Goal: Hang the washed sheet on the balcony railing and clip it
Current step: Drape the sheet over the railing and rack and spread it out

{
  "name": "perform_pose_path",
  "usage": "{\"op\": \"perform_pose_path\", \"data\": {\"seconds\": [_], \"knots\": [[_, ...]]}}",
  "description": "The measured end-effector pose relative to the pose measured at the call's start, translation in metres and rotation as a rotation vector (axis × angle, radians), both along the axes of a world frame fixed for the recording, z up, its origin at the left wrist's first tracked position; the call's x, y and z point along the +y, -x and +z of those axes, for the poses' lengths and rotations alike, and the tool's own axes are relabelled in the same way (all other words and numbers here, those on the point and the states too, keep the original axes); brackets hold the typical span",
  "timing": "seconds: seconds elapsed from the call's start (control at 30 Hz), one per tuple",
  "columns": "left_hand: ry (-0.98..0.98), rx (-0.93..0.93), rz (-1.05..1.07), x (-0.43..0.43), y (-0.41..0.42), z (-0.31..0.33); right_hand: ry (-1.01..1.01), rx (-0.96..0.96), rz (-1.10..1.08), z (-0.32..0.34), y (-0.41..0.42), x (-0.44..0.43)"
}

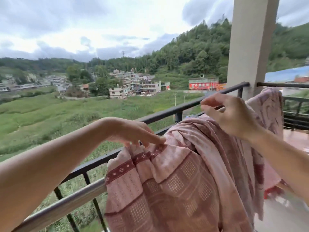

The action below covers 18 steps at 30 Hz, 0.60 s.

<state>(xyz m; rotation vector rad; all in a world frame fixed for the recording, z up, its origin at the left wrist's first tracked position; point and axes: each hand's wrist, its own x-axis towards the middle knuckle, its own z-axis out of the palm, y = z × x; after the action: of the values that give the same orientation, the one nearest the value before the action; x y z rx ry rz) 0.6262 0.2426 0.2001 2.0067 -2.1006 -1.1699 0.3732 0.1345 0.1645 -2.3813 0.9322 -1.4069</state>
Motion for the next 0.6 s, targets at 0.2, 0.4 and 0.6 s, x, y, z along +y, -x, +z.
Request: {"op": "perform_pose_path", "data": {"seconds": [0.2, 0.4, 0.6], "knots": [[0.290, -0.248, -0.083, 0.055, 0.004, -0.012, 0.031, 0.386, 0.178, -0.043, -0.021, 0.099], [0.907, -0.455, -0.042, 0.074, -0.024, 0.000, -0.061, 0.349, 0.054, -0.050, -0.017, 0.096], [1.185, -0.081, 0.309, 0.117, -0.080, 0.026, -0.204, 0.390, -0.365, -0.053, -0.025, 0.063]]}}
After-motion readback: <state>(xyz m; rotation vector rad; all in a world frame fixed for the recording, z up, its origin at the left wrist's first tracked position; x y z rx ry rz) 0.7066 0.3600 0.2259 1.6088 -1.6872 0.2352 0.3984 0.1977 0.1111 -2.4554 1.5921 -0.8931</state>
